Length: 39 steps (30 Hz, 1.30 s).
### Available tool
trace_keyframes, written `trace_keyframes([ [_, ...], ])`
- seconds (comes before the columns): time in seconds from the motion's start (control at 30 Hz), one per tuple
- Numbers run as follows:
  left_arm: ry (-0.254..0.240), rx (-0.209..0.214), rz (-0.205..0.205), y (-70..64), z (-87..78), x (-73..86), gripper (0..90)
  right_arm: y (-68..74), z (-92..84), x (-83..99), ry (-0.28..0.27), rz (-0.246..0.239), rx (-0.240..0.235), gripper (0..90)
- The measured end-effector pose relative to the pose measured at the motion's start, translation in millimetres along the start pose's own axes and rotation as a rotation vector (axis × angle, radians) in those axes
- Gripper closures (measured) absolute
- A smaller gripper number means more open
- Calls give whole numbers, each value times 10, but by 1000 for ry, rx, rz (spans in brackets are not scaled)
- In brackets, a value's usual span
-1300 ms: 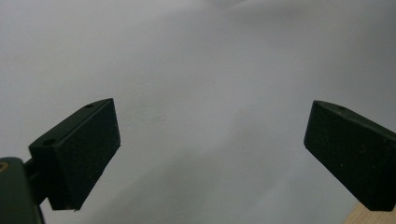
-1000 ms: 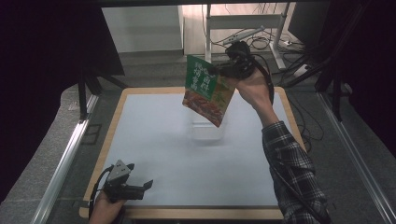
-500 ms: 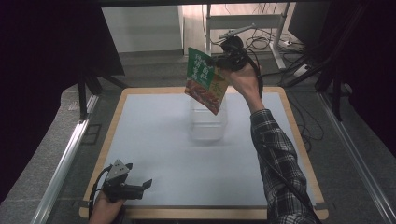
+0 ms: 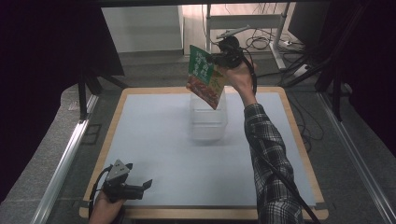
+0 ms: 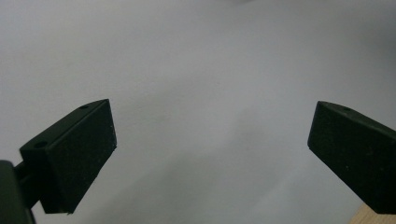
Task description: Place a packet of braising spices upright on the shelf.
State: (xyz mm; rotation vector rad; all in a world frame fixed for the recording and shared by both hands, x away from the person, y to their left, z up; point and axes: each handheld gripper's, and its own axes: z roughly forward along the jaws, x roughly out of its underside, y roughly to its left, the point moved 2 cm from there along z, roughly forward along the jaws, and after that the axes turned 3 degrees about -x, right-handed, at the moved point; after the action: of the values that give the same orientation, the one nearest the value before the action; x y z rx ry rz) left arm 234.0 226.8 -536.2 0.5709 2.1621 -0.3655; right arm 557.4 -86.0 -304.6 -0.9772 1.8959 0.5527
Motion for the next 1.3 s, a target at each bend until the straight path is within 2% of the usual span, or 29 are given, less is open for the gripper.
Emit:
trace_keyframes([
  [0.2,0,-1,2,-2,1,0,11,-45,39,120,6,9,-21,896],
  [0.3,3,-3,6,-7,5,-2,12,-88,-54,173,15,15,-46,895],
  [0.5,8,-8,11,-13,9,-4,13,-141,-172,246,44,25,-38,894],
  [0.73,9,-7,8,-12,10,-4,14,-188,-209,309,81,35,-62,894],
  [0.77,8,-7,7,-9,9,-3,14,-201,-237,319,69,42,-97,894],
  [0.87,8,-7,5,-7,11,-3,14,-200,-276,320,69,47,-115,894],
  [1.0,11,-9,8,-11,12,-4,15,-126,-305,299,95,5,-155,894],
  [1.17,12,-11,11,-16,13,-4,15,-59,-190,312,132,1,-155,894],
  [1.2,11,-10,10,-14,12,-4,16,-52,-102,342,158,1,-136,894],
  [1.3,11,-9,9,-13,12,-4,15,-59,-13,360,137,19,-130,893],
])
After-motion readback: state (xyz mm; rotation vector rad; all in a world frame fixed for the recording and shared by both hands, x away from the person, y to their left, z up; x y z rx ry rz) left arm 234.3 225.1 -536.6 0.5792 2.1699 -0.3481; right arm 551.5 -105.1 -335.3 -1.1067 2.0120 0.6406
